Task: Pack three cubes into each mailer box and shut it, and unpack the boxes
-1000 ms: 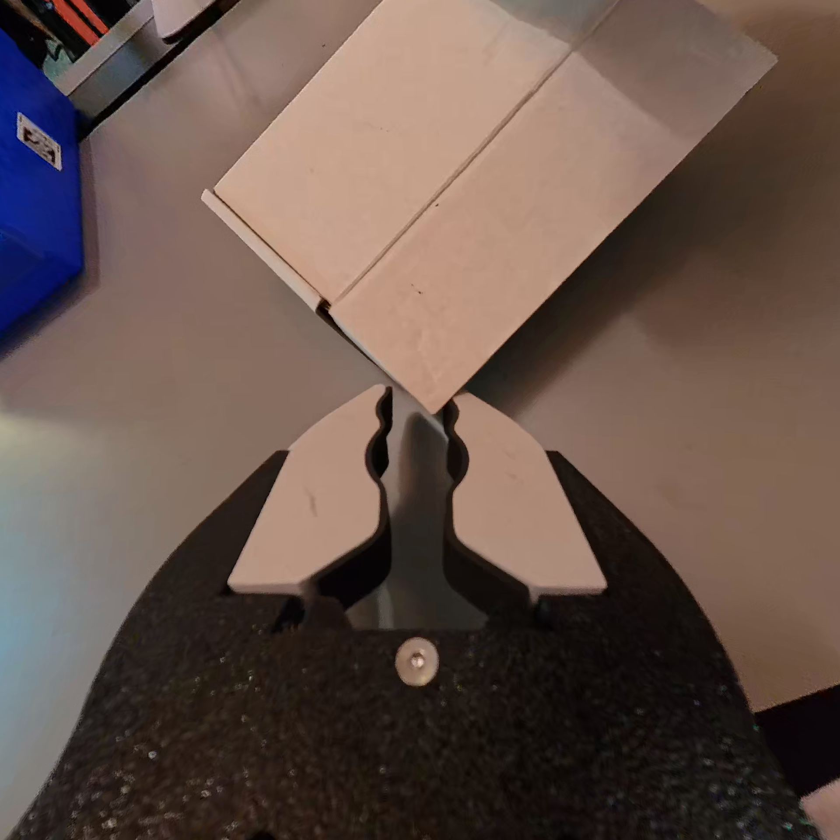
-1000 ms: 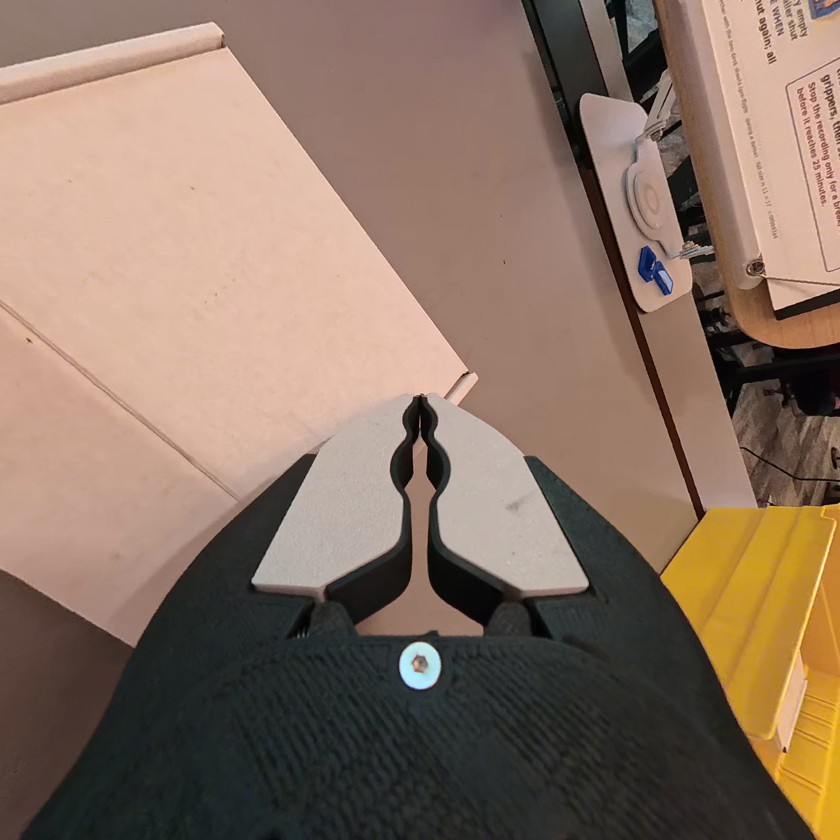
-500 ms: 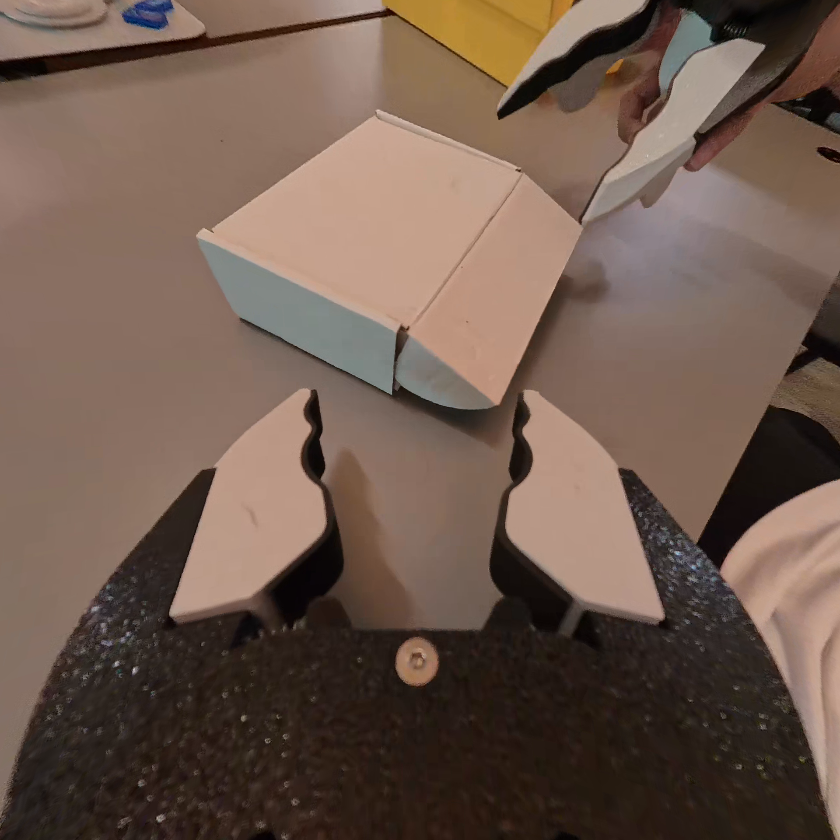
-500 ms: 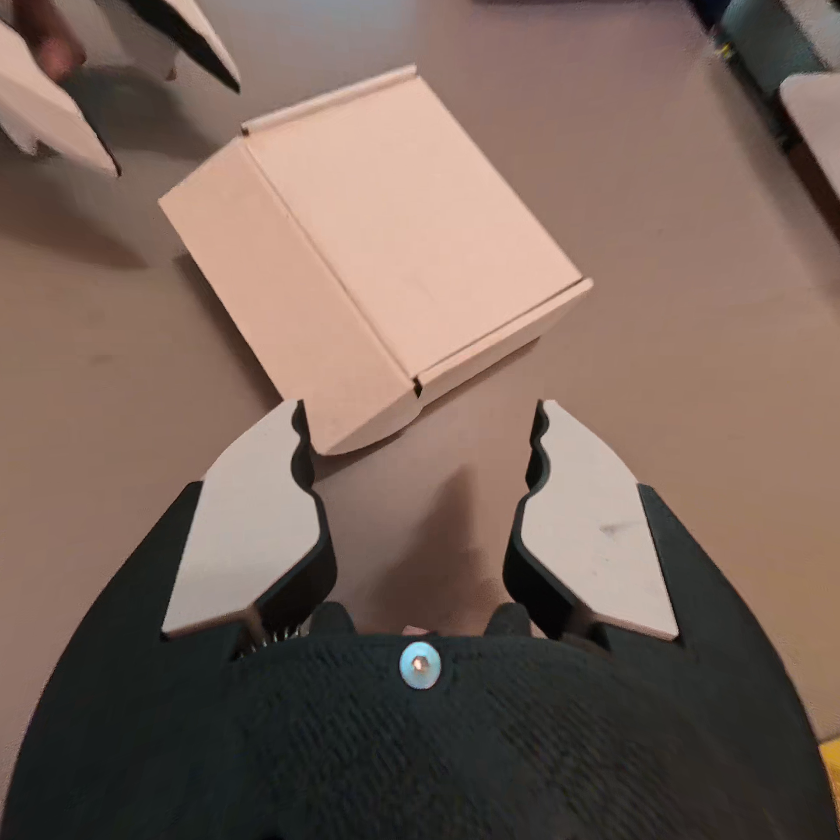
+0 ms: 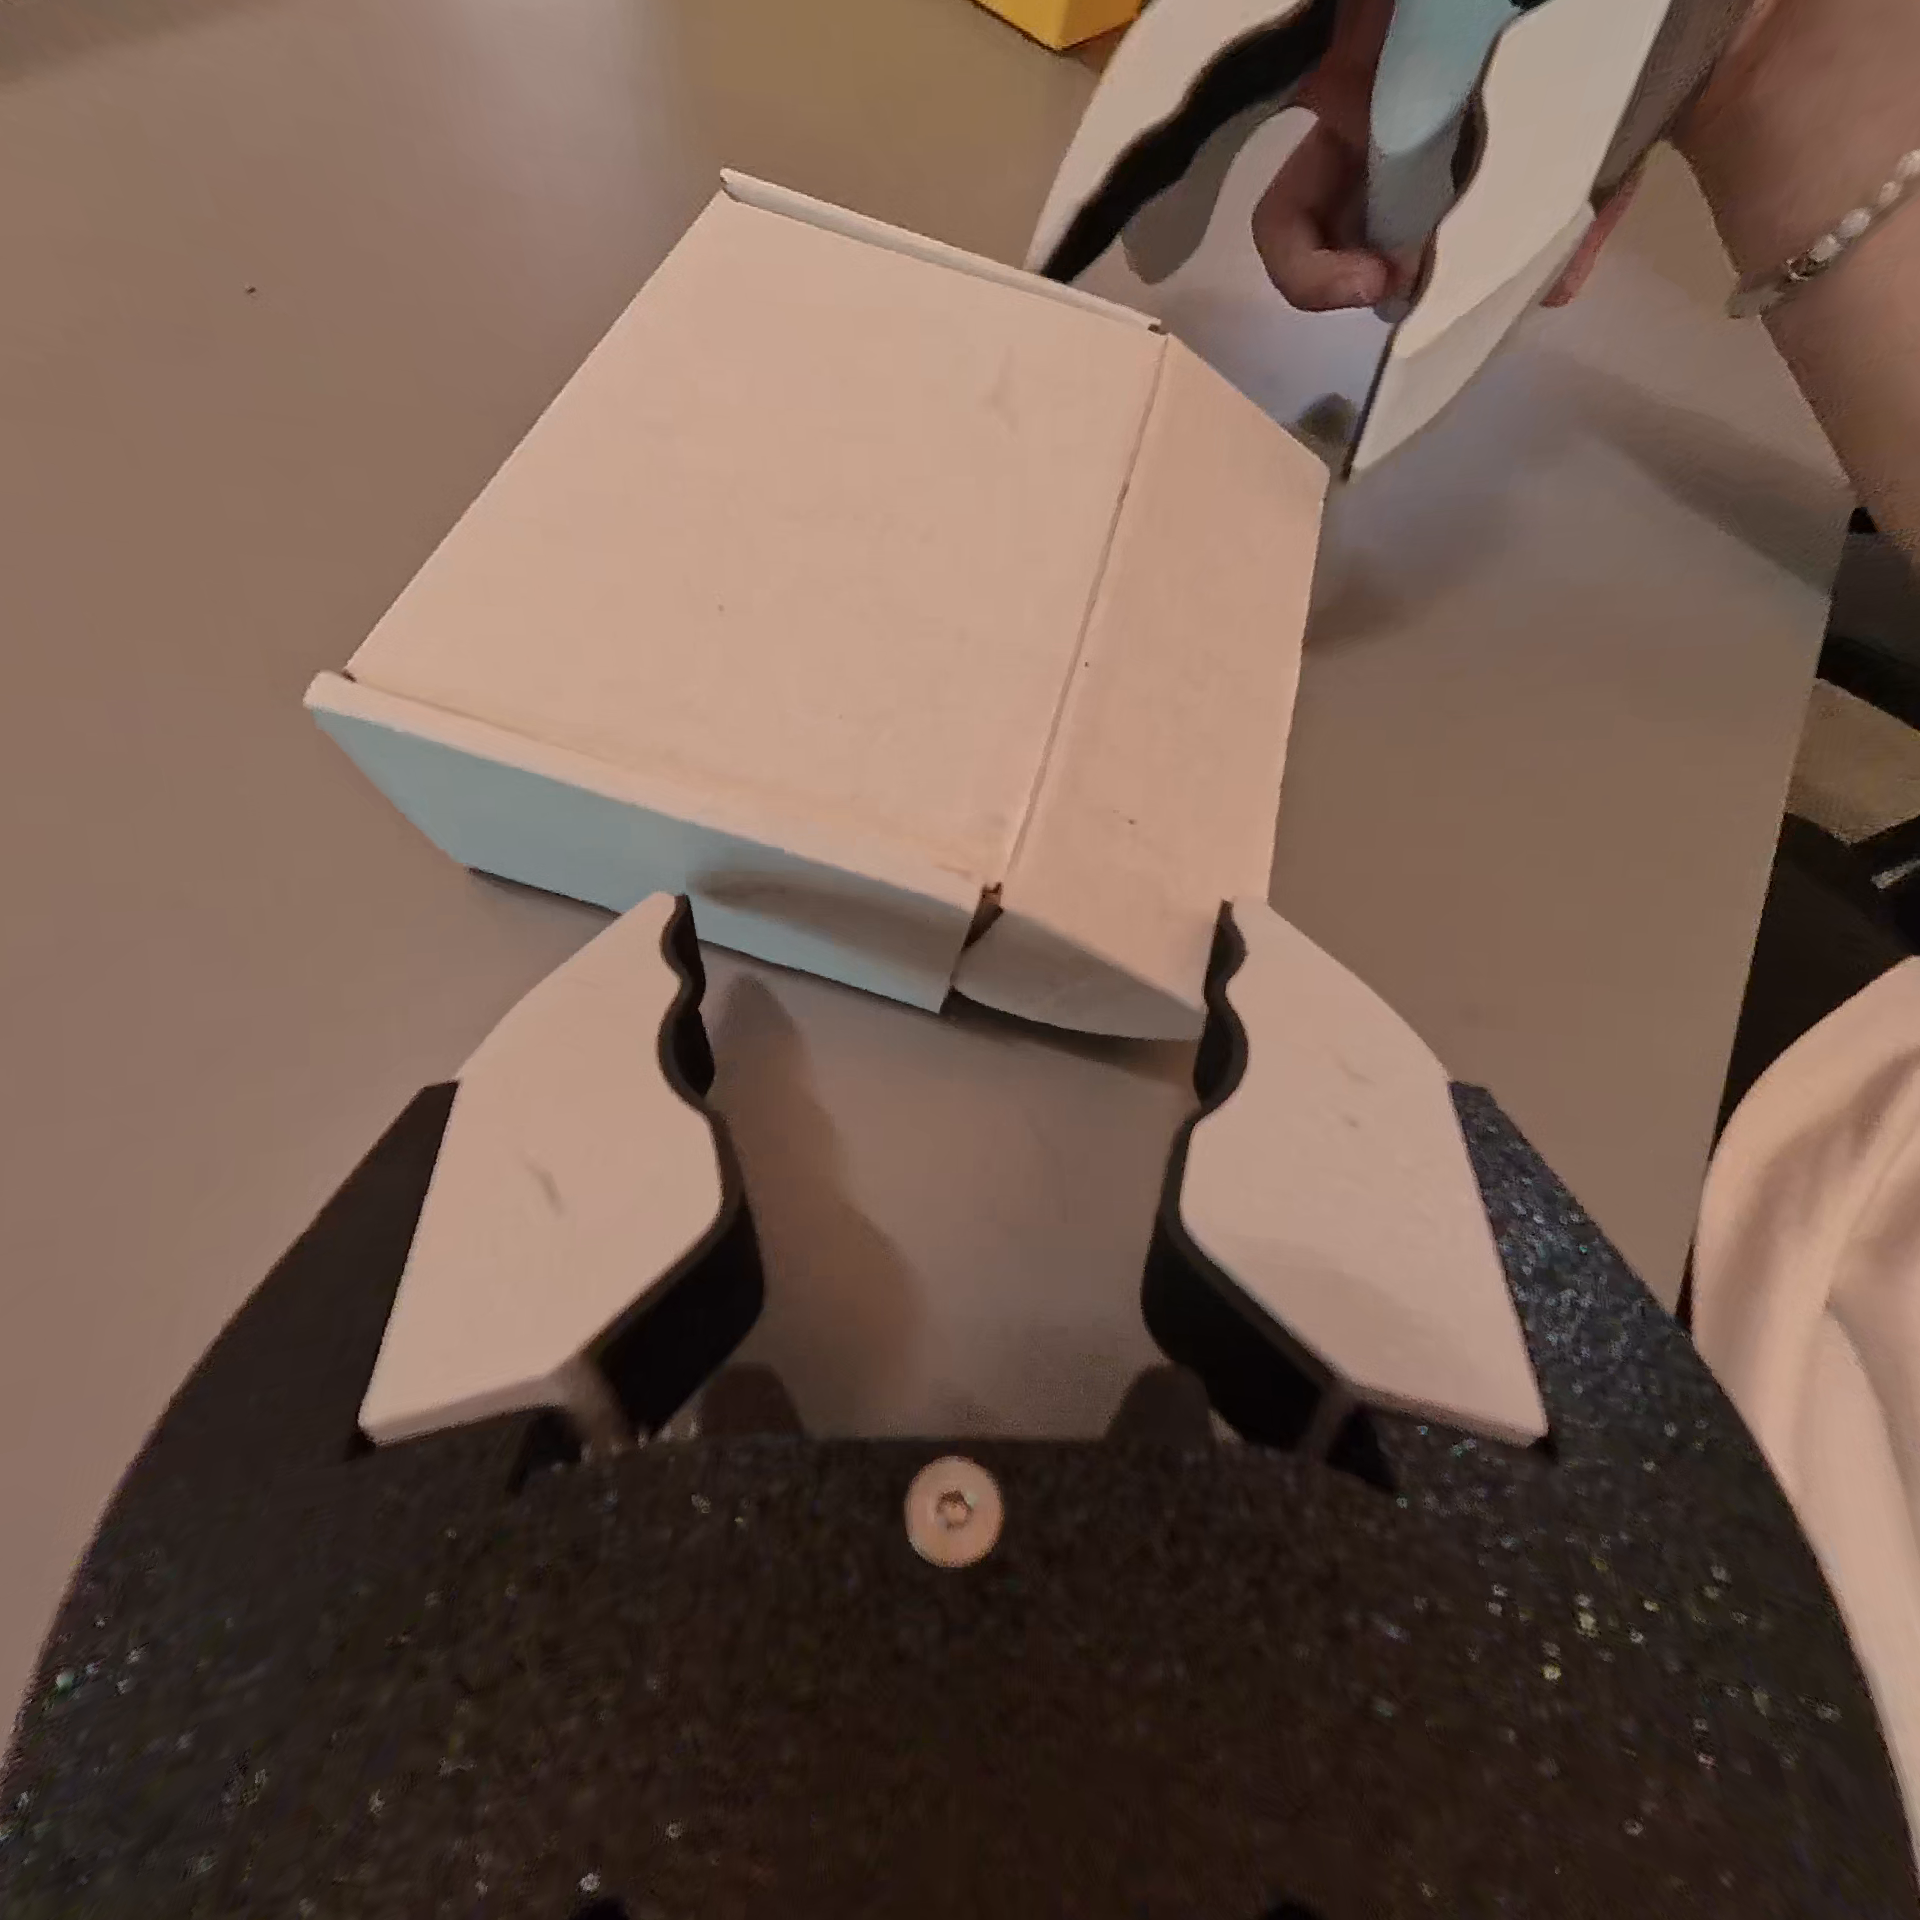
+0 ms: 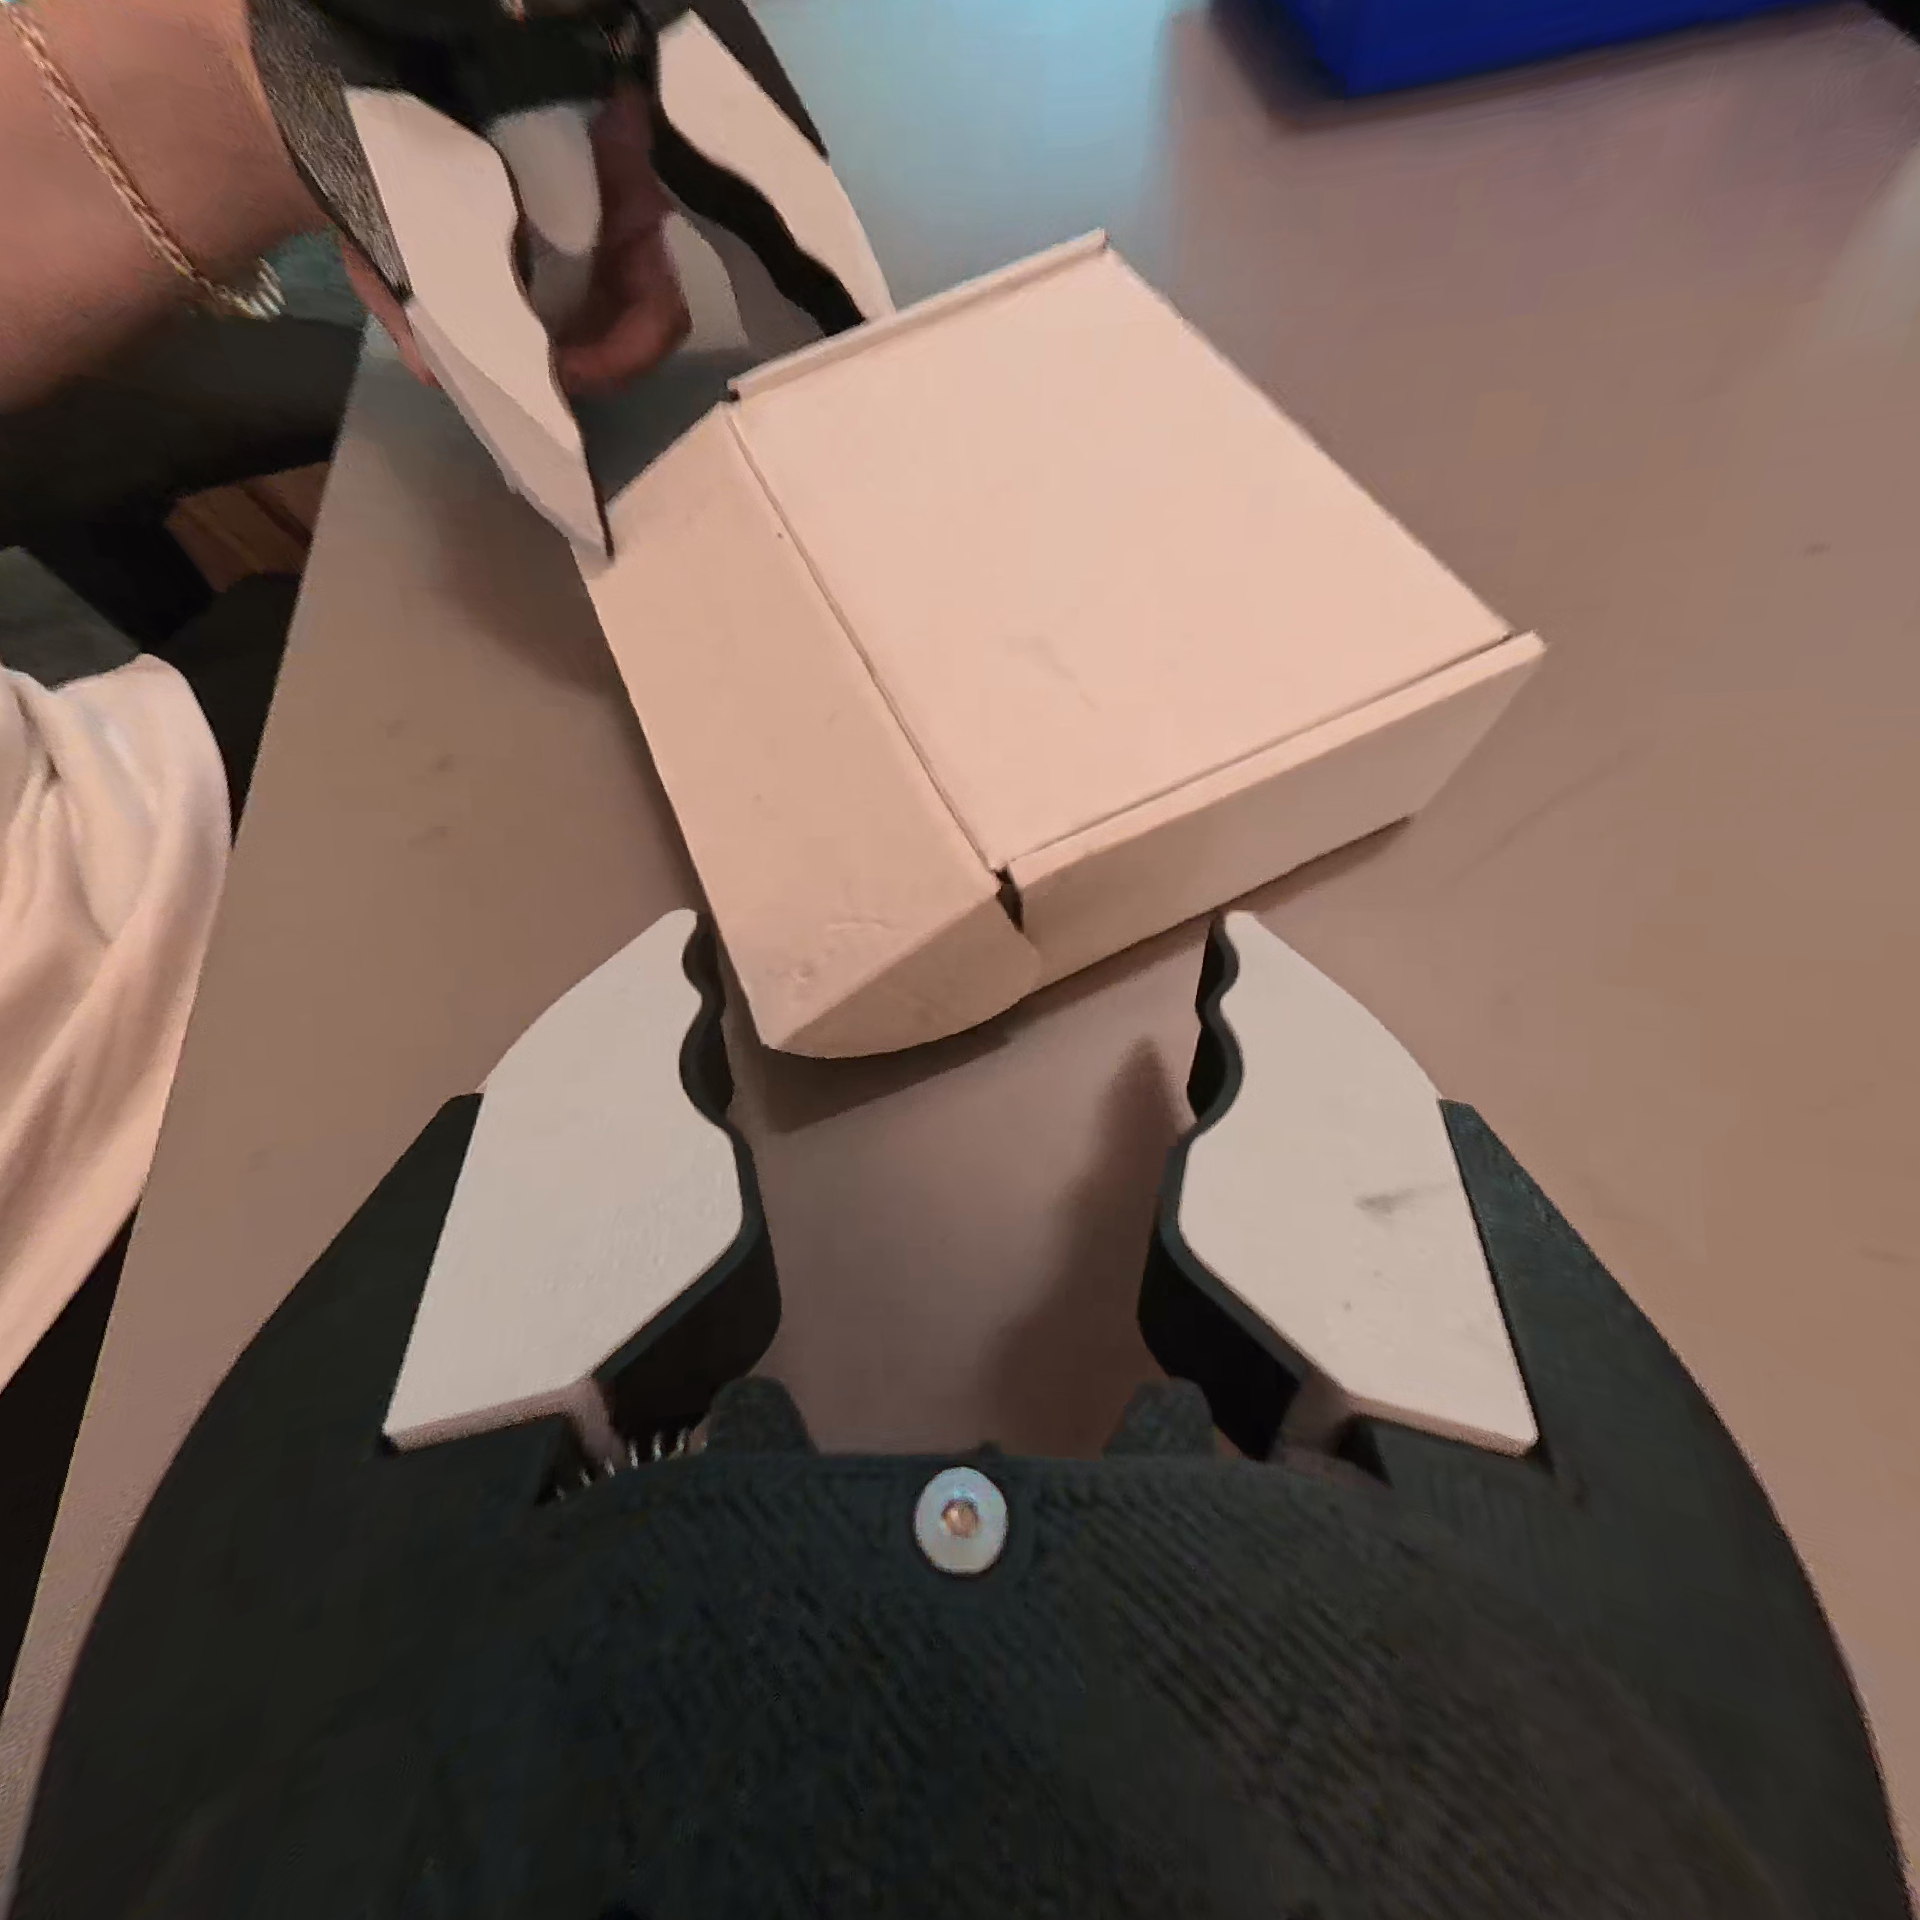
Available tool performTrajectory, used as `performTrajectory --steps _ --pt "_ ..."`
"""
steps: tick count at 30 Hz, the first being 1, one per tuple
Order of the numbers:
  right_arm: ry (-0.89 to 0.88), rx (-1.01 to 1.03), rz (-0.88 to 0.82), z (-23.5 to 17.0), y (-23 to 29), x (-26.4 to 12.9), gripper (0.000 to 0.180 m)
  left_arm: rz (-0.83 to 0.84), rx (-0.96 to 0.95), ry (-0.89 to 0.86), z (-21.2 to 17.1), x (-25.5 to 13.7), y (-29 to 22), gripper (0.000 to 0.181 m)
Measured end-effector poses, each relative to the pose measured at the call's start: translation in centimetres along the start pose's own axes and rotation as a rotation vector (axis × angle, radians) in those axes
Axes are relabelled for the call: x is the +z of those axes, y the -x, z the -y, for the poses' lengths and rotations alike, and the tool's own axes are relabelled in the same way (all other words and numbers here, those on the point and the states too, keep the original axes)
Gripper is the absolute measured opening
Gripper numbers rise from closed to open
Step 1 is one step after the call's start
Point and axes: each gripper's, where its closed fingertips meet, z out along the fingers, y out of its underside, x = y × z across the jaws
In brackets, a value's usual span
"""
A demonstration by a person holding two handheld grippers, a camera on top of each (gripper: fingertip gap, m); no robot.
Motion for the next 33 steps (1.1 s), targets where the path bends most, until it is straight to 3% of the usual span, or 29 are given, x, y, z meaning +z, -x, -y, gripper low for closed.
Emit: performTrajectory --steps 12,17,22,26,33 --pt "0.049 0.039 0.045 -1.8 -0.3 -1.1 0.079 -0.051 0.034 0.028 0.7 -0.3 0.8 0.089" --pt "0.116 -0.172 -0.186 -3.1 0.2 -2.2 0.079 -0.007 0.11 -0.025 3.8 -2.1 1.2 0.089" --pt "0.102 -0.408 -0.417 -3.0 1.1 -1.5 0.063 0.073 0.389 0.063 2.3 -1.9 0.1 0.08" --pt "0.065 -0.445 -0.475 -2.6 1.7 -0.8 0.049 0.089 0.43 0.06 1.6 -1.7 -0.7 0.076" --pt "0.133 -0.475 -0.55 -2.6 1.6 0.0 0.028 0.212 0.305 -0.085 3.7 -2.9 1.4 0.028"
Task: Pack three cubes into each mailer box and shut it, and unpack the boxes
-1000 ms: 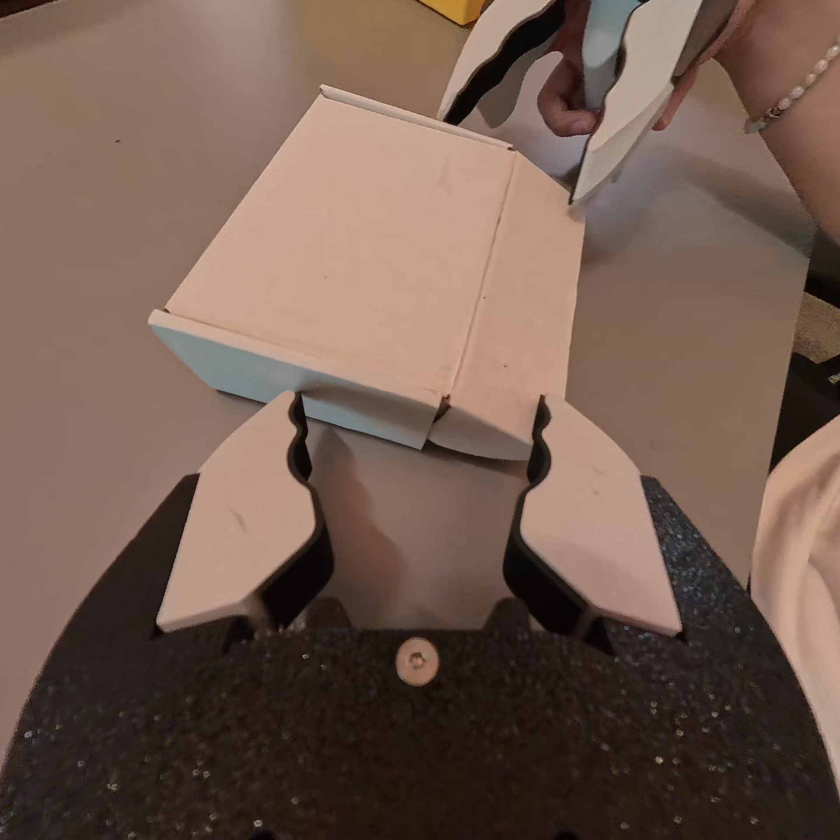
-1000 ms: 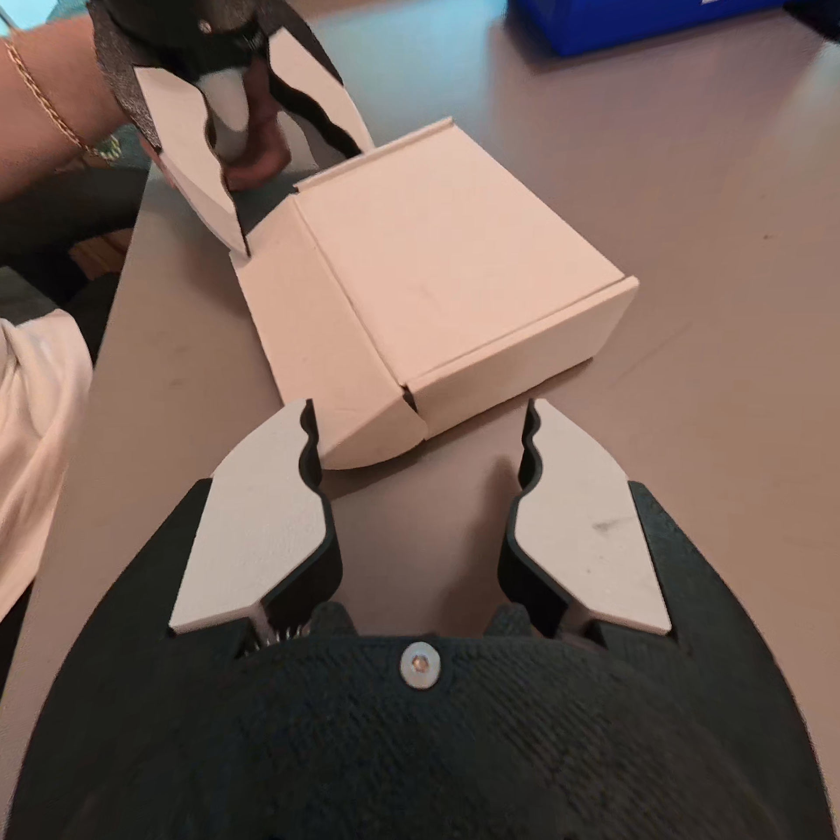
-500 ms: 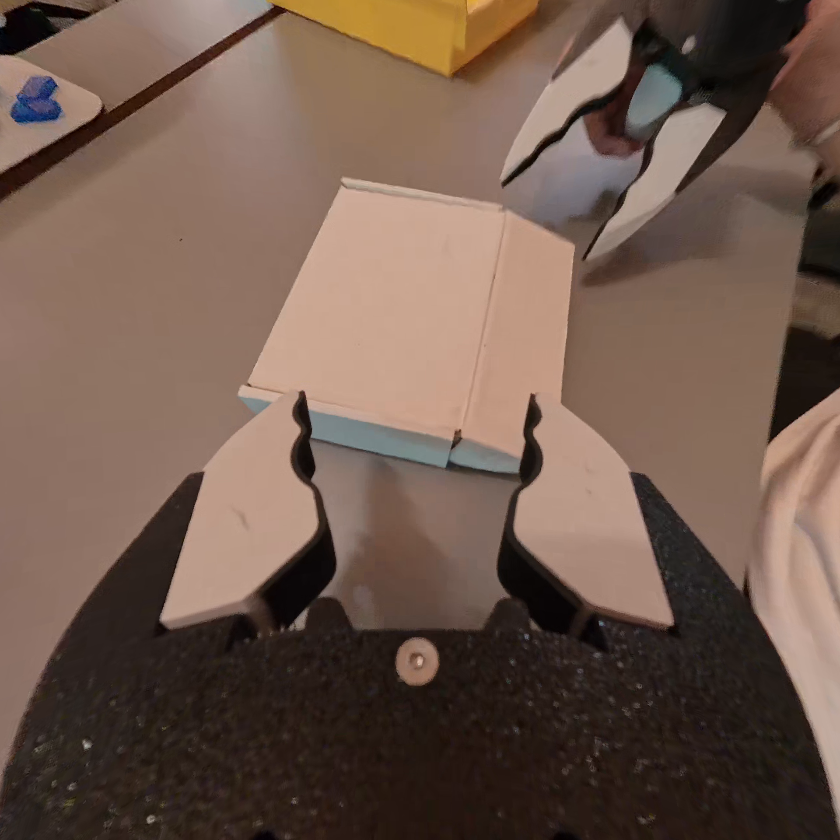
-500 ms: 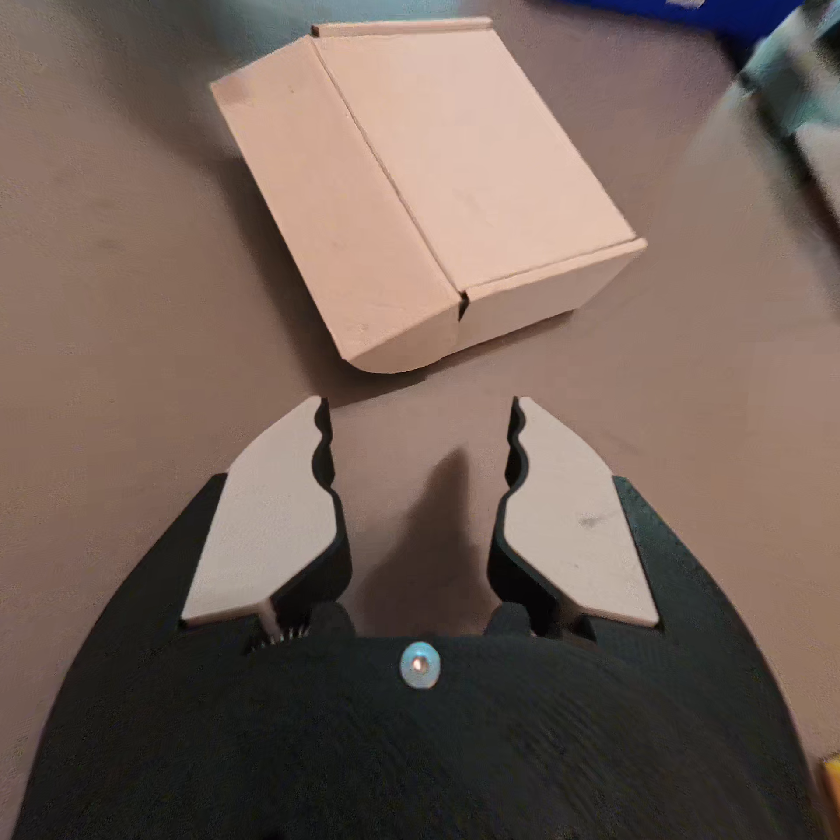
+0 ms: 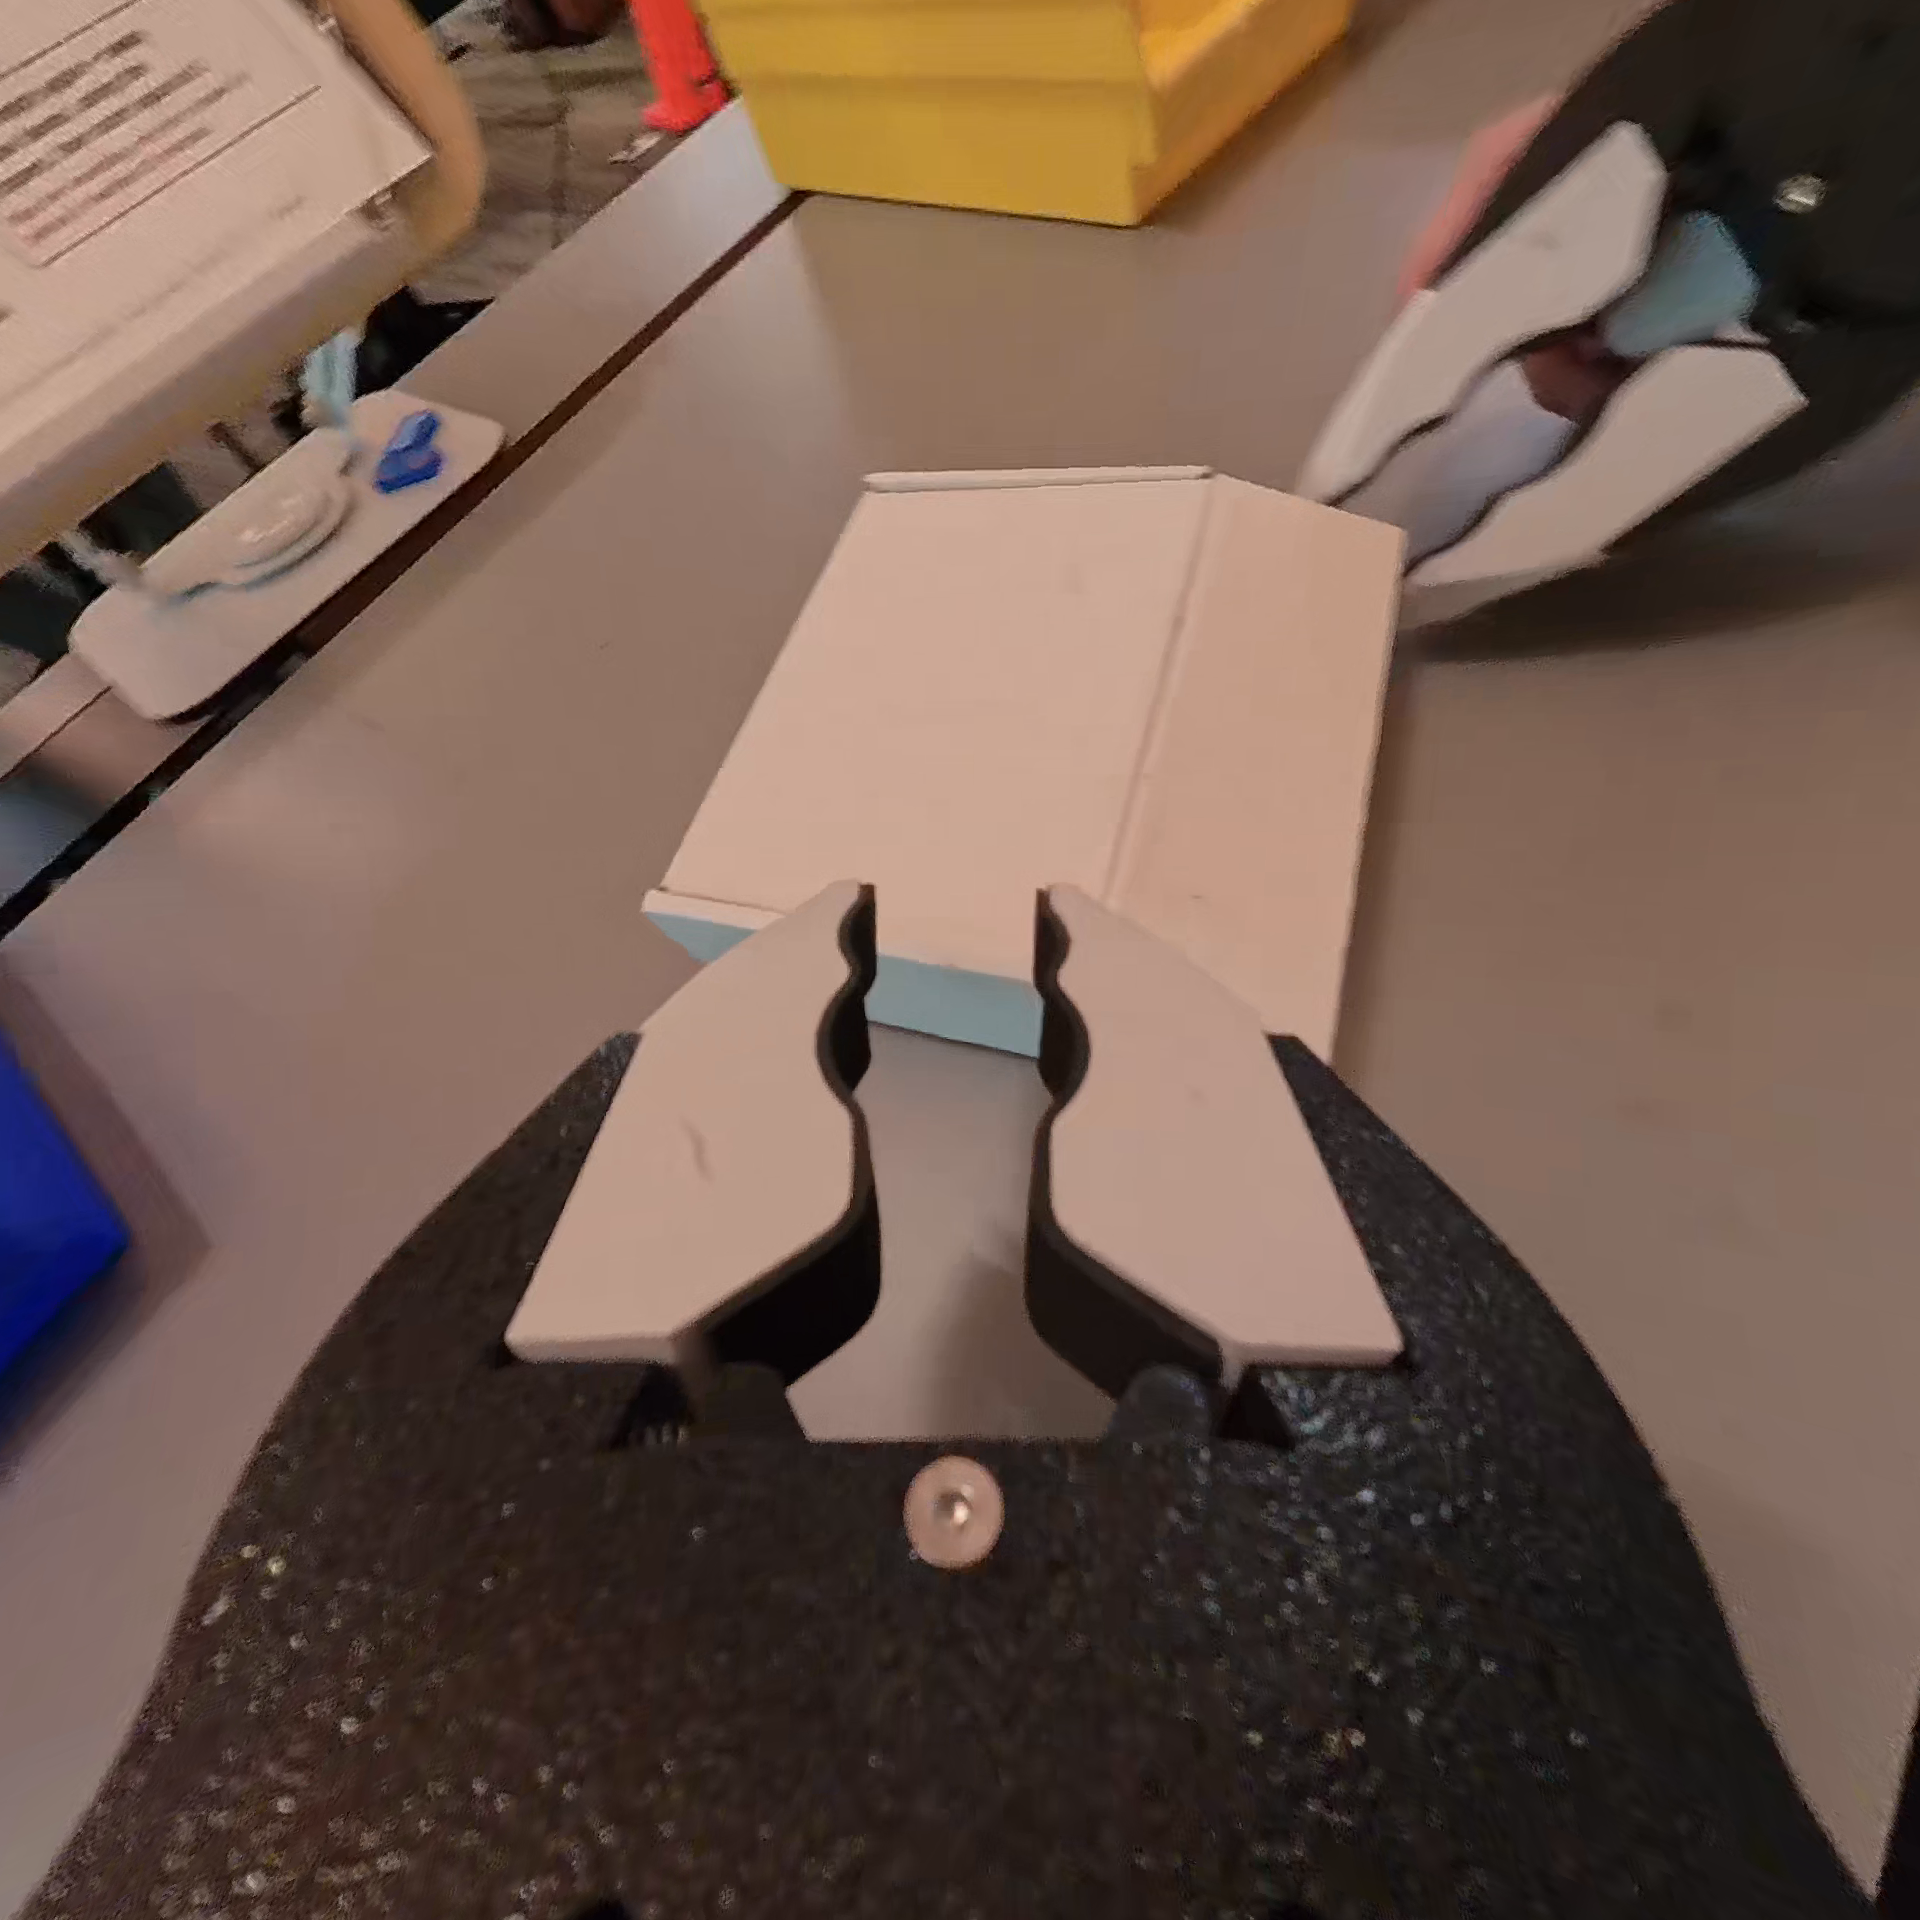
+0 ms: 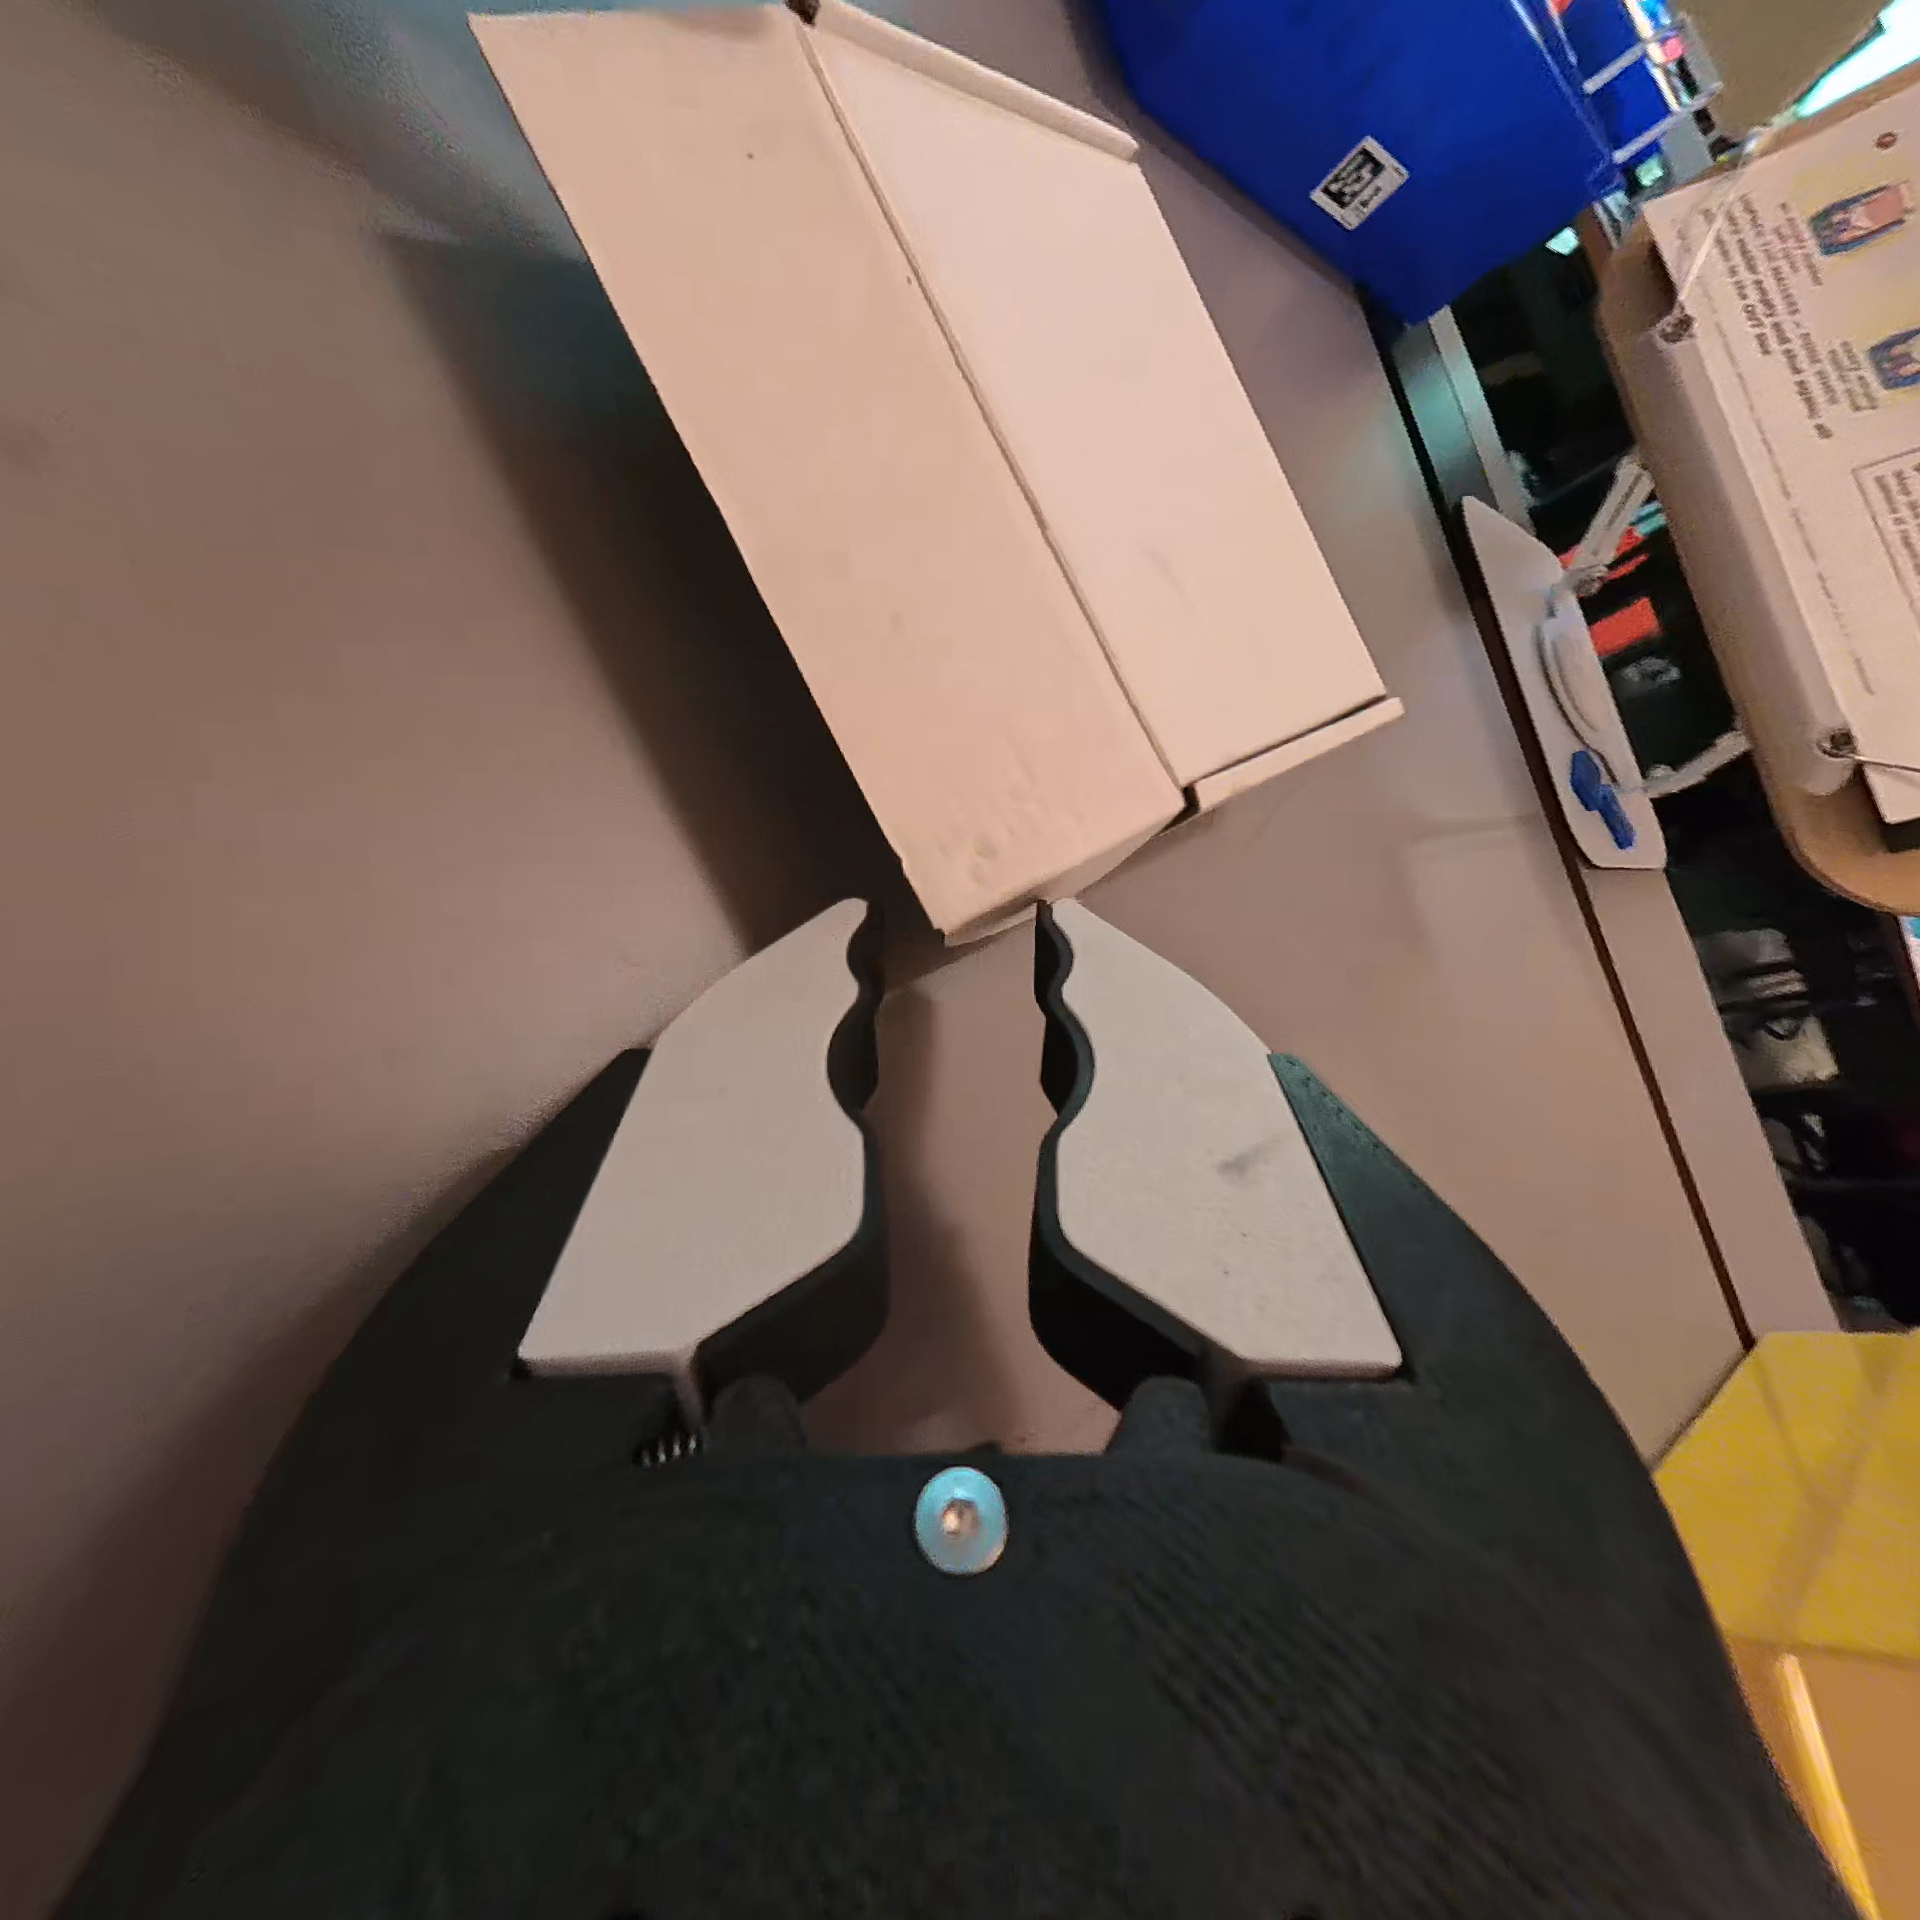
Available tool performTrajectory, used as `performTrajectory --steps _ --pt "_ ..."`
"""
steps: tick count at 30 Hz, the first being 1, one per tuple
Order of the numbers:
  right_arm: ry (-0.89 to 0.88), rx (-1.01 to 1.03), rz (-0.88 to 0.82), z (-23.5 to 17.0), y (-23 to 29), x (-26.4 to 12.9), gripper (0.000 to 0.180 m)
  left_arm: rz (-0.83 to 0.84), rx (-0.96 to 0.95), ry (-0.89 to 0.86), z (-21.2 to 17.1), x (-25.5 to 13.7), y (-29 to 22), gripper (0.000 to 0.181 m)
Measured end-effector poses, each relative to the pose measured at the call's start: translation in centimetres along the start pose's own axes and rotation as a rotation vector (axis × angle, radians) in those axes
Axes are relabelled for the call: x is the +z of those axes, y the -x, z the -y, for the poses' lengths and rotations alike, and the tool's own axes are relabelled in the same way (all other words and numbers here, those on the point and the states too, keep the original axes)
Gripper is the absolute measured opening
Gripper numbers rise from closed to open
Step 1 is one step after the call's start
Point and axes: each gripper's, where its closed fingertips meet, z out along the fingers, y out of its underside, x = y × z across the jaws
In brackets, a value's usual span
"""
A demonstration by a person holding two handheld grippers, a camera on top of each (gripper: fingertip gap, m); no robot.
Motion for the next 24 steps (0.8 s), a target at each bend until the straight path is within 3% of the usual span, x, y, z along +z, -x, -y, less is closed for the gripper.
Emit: performTrajectory --steps 4,9,11,14,24 --pt "0.025 -0.047 -0.067 0.0 -0.3 0.2 0.023 0.083 -0.075 0.062 -0.8 1.6 1.4 0.021" --pt "0.077 -0.122 -0.167 -0.2 -0.9 0.6 0.023 0.111 -0.298 0.055 -0.6 3.7 2.6 0.013" --pt "0.073 -0.137 -0.208 -0.1 -1.1 0.6 0.023 0.122 -0.307 0.087 -1.0 4.2 2.9 0.002" --pt "0.079 -0.156 -0.235 -0.2 -1.1 0.6 0.017 0.14 -0.325 0.099 -1.0 4.3 3.2 0.0" --pt "-0.008 -0.02 -0.102 0.1 -0.6 0.5 0.015 0.138 -0.347 0.1 -1.1 4.2 3.2 0.0"
